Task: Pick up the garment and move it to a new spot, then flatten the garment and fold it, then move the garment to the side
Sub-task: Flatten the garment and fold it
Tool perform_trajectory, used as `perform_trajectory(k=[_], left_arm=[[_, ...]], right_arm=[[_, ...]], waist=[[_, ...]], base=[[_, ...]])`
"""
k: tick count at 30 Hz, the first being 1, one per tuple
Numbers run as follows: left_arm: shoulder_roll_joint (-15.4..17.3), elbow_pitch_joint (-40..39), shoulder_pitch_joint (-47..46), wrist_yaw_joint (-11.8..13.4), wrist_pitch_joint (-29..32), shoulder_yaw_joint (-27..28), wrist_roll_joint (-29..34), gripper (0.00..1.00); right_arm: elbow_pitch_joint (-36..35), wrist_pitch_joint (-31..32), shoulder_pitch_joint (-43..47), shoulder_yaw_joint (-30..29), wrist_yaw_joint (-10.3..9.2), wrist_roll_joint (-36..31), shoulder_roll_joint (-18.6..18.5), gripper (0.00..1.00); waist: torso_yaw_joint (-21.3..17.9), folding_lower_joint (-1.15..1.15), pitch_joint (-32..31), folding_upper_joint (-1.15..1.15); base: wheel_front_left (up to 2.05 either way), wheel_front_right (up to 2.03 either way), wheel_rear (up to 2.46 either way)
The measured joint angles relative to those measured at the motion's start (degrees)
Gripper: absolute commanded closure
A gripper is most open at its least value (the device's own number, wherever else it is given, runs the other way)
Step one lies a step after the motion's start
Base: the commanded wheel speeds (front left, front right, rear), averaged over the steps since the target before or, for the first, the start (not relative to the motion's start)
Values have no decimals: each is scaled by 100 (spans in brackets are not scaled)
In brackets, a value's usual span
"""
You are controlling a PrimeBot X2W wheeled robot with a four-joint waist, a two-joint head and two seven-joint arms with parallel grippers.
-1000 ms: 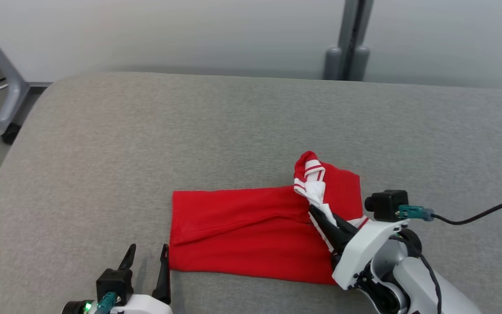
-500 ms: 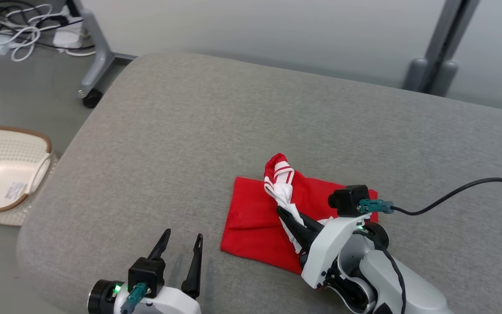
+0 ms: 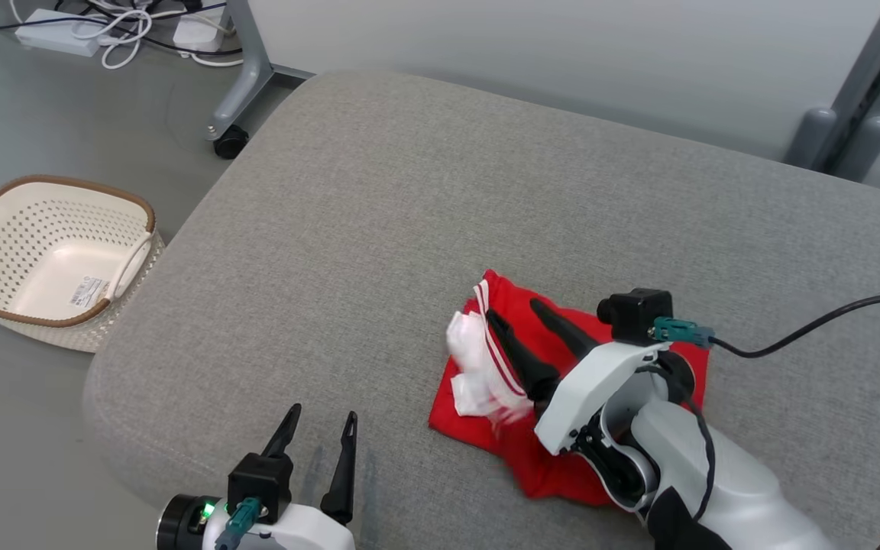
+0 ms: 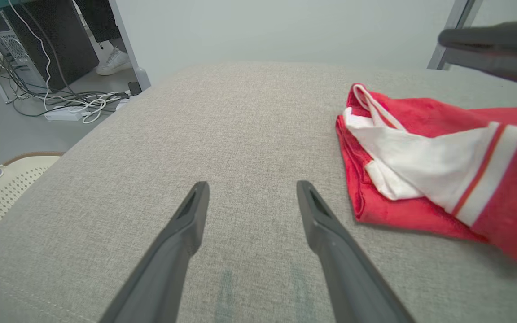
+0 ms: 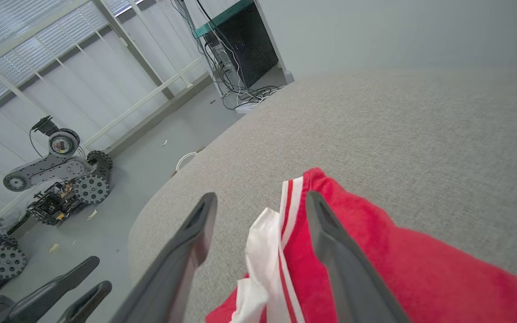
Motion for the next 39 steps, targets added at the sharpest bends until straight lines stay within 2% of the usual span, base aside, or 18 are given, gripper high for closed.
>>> perform_trajectory(k=[3, 7, 11, 15, 16, 25, 34, 39], left_arm=[[1, -4, 4, 16, 0, 55, 0, 0], [0, -47, 3, 16, 0, 112, 0, 0], [-1, -110, -36, 14, -1, 197, 38, 0], [-2, -130, -64, 10, -1, 290, 102, 0], [-1, -132, -86, 10, 0, 369, 132, 0], [-2, -135, -121, 1, 0, 716, 230, 0], [-1, -51, -4, -77, 0, 1099, 339, 0], [-3, -37, 108, -93, 0, 1248, 376, 0]], right_arm=[[115, -174, -79, -58, 0, -33, 1, 0], [387, -382, -156, -412, 0, -244, -21, 0], [285, -430, -130, -1372, 0, -977, -218, 0], [36, -430, 432, -2168, 0, -1701, -258, 0], [-77, -430, 640, -2530, 0, -2024, -231, 0], [-488, -431, 1431, -3543, 0, -2970, -90, 0], [-838, -431, 1984, -4092, 0, -3460, -24, 0], [-1112, -432, 2224, -4110, 0, -3582, -12, 0]], waist=[[-72, 0, -6, 0], [-276, 0, -25, 0], [-594, 0, -46, 0], [-884, 0, -64, 0], [-1040, 0, -76, 0], [-1684, 0, -164, 0], [-2257, 0, -387, 0], [-2454, 0, -529, 0]], base=[[0, 0, 0], [0, 0, 0], [0, 0, 0], [0, 0, 0], [0, 0, 0], [0, 0, 0], [0, 0, 0], [0, 0, 0]])
